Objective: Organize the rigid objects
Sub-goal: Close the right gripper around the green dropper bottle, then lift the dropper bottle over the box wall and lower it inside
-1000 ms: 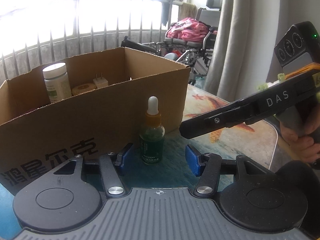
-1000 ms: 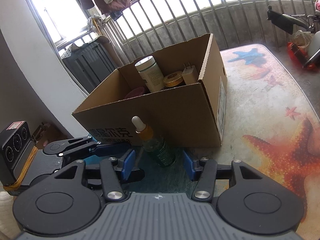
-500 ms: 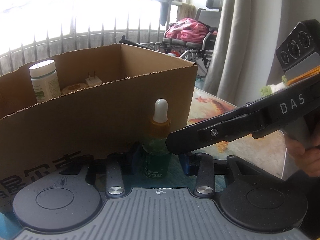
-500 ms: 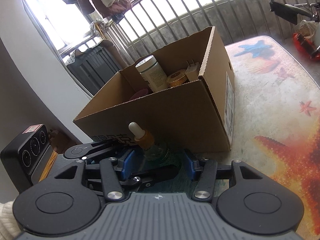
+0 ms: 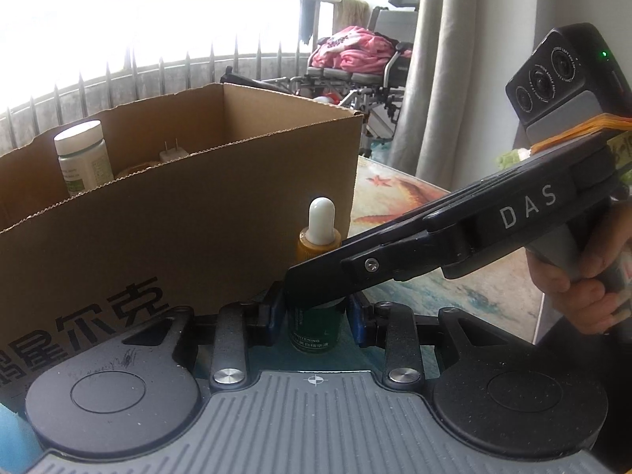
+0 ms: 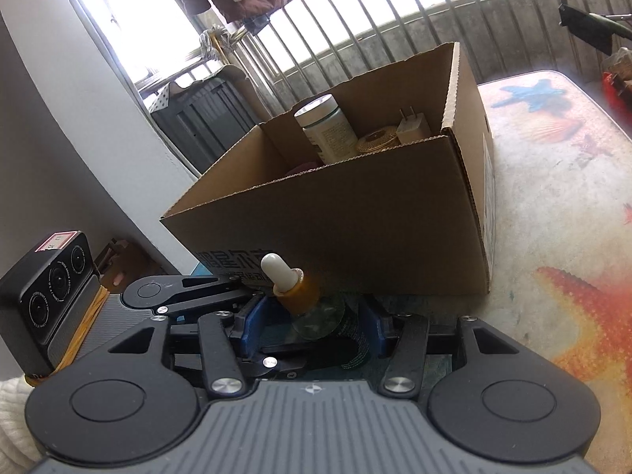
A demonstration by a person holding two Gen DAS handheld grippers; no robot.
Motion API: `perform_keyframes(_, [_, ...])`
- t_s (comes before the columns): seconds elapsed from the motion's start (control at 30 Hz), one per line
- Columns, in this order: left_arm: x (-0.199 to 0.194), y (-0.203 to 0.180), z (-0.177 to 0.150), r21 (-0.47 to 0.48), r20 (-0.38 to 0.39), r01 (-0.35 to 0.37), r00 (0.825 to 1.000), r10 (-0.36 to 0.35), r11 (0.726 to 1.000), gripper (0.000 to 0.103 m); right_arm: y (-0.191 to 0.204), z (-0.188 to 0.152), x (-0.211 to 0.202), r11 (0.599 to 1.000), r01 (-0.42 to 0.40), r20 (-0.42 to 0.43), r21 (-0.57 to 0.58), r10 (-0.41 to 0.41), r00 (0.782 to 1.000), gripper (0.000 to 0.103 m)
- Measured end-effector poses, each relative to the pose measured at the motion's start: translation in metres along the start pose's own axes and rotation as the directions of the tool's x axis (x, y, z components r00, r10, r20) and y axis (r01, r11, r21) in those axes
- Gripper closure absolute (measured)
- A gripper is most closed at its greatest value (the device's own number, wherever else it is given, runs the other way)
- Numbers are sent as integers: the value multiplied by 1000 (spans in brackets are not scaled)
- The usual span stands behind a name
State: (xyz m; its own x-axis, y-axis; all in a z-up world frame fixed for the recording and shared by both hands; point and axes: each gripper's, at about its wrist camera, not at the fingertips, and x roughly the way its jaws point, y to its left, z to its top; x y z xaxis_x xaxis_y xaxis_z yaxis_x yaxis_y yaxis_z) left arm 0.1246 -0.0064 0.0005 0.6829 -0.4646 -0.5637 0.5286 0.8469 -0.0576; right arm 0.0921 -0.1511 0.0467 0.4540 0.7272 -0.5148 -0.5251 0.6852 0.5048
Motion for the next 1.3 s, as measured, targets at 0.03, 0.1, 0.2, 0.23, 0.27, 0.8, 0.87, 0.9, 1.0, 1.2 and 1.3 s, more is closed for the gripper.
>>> perform_keyframes(0.03, [-1,0,-1,1,-1,4,1000,-4,1000,71,1,-1,0,1000,1,5,-3,-1,1000,55])
perform_keyframes(0.1, [-2,-2,-1,3,-1,4,1000,-4,1000,71,1,-2,-3,1000,-1,16,-9,2,1000,59])
perform_keyframes(0.2, [-4,-2,-3,-5,-2,8,1000,-8,1000,71,6,-5,-5,999,6,26,-33,-5,1000,62])
perform_keyframes(0.23, [-5,-2,-3,-5,-4,9,1000,-9,1000,71,8,-7,-6,999,16,31,-42,-15,999,62])
perform_keyframes(0.27, [-5,-2,-3,-2,-5,9,1000,-9,1000,71,10,-8,-6,999,19,33,-43,-17,999,63])
perform_keyframes(0.8, [-72,-13,65,120,104,-12,995,-1,993,72,64,27,-59,986,9,146,-166,15,989,66])
perform_keyframes(0.87, [-75,-2,83,108,119,3,993,-16,994,72,68,44,-62,985,-4,158,-174,32,987,66])
perform_keyframes(0.9, [-75,3,90,103,123,7,992,-20,995,72,69,53,-63,985,-7,164,-175,36,986,66])
perform_keyframes(1.0, [-60,24,120,108,121,7,992,-20,994,72,72,87,-59,979,23,175,-200,13,985,67])
perform_keyframes(1.2, [5,81,168,52,55,58,997,-61,997,72,41,161,-19,983,106,141,-148,-85,986,67])
perform_keyframes(1.3, [42,99,177,61,-3,57,998,-57,997,72,20,185,7,979,173,111,-111,-161,981,68])
